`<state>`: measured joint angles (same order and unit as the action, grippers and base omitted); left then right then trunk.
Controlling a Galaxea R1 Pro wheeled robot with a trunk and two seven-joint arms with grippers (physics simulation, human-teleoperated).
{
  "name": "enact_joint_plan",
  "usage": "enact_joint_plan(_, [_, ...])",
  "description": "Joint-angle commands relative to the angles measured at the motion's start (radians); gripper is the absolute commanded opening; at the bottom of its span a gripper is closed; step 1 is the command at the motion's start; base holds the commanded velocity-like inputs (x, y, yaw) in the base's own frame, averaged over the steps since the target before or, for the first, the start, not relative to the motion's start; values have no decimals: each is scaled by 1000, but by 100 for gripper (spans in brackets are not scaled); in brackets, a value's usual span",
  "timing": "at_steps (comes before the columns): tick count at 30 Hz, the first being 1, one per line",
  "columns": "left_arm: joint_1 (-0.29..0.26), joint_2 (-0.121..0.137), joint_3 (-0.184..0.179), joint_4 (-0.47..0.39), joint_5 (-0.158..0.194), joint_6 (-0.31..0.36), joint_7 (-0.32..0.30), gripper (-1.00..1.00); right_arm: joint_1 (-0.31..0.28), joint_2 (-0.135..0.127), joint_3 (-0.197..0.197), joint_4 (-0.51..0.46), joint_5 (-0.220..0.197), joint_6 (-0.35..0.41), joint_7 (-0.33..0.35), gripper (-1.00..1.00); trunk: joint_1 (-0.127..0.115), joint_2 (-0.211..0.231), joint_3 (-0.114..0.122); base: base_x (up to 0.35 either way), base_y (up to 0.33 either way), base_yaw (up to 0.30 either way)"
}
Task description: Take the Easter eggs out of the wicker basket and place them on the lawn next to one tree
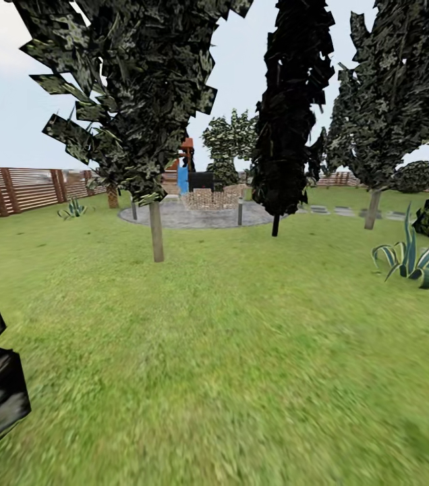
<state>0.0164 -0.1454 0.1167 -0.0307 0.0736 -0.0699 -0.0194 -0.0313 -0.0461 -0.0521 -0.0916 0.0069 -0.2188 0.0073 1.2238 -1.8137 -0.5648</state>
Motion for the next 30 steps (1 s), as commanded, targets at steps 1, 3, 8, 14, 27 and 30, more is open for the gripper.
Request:
enact_joint_plan(1, [0,0,4,-1,8,-1,-2,100,-1,0,-5,1,1,-4,1,100,1,0,-1,326,0,231])
enact_joint_plan(3, [0,0,4,-1,8,-1,-2,100,-1,0,-5,1,1,-4,1,100,1,0,-1,326,0,243])
enact_joint_plan(8, [0,0,4,-1,8,-1,-2,100,0,1,-5,1,1,-4,1,100,1,0,-1,326,0,213])
enact_joint_plan(14, [0,0,4,-1,8,-1,-2,100,-1,0,-5,1,1,-4,1,100,1,0,-1,326,0,45])
enact_joint_plan(27, [0,0,4,-1,8,-1,-2,100,-1,0,-5,1,1,-4,1,100,1,0,-1,326,0,3])
enact_joint_plan(30, [0,0,4,-1,8,-1,-2,100,-1,0,-5,1,1,-4,0,100,1,0,-1,326,0,0])
